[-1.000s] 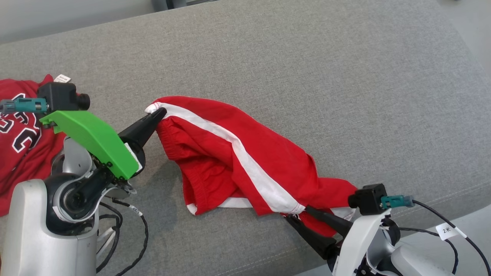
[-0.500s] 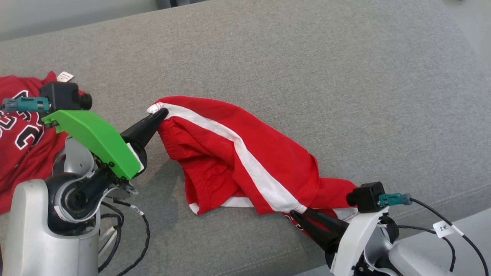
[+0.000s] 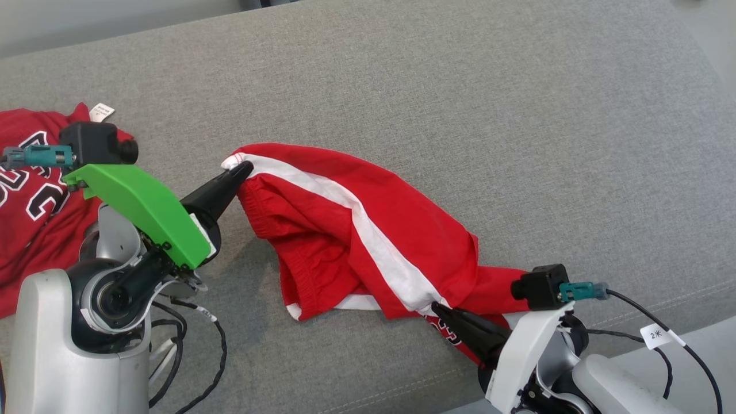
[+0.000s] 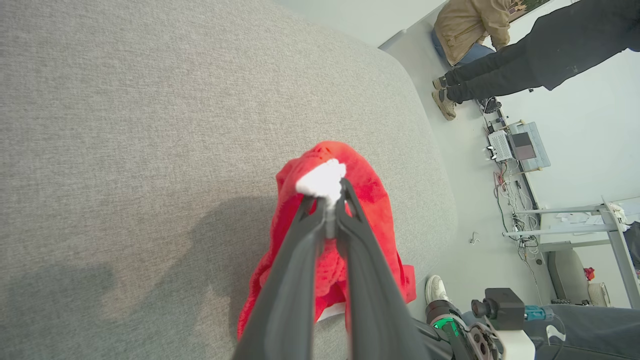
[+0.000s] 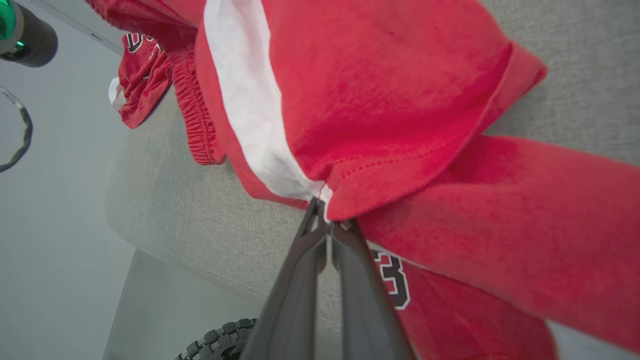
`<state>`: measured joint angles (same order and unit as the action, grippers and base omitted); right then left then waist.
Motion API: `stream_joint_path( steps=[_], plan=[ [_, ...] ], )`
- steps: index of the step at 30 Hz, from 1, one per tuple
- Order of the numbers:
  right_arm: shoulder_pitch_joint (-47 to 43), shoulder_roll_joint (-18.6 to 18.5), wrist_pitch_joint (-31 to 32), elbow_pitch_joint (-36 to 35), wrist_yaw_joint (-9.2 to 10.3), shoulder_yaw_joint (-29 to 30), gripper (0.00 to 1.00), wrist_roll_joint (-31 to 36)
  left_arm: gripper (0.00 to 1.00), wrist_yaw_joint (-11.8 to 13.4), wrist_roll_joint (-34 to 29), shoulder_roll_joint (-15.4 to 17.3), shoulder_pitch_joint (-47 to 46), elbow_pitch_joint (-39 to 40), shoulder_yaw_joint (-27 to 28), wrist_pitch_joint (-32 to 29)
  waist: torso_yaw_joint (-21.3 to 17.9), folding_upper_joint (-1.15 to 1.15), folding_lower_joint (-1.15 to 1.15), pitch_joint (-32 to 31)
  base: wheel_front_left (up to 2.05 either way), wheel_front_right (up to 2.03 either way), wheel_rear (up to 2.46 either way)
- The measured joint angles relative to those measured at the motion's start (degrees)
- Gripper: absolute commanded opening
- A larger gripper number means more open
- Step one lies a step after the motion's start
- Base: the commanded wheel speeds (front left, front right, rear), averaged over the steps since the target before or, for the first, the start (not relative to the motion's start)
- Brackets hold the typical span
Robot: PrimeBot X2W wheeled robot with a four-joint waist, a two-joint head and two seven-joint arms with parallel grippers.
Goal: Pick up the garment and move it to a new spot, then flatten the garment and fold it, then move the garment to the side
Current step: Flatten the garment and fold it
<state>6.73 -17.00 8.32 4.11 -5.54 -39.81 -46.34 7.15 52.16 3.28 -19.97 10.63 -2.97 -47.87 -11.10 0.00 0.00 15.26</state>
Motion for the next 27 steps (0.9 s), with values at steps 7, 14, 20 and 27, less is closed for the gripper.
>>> stream_joint_path(
  steps=[7,14,20,27],
  plan=[
    [0.4,0.7,-0.2,-2.5,-0.59,0.6,0.0,-3.5,0.0,0.0,-0.2,-0.2,0.0,0.0,0.7,-0.1,0.0,0.0,0.0,-0.2,0.0,0.0,0.0],
    [7.9,-0.2,-0.2,-10.6,-1.0,8.1,0.0,-11.7,0.0,0.0,-0.5,0.7,-1.1,1.1,3.4,0.0,-0.9,0.0,0.0,-1.3,0.0,0.0,0.0],
    [13.9,-3.4,2.8,-12.1,-1.0,15.0,0.0,-18.3,0.0,0.0,-0.6,1.5,-7.8,1.2,4.0,-0.5,-1.5,0.0,0.0,-3.2,0.0,0.0,0.0],
    [16.1,-3.3,3.9,-12.2,-0.76,21.6,0.0,-27.1,0.0,0.0,-0.6,1.2,-9.0,0.8,3.9,-1.9,-0.9,0.0,0.0,-5.1,0.0,0.0,0.0]
  ],
)
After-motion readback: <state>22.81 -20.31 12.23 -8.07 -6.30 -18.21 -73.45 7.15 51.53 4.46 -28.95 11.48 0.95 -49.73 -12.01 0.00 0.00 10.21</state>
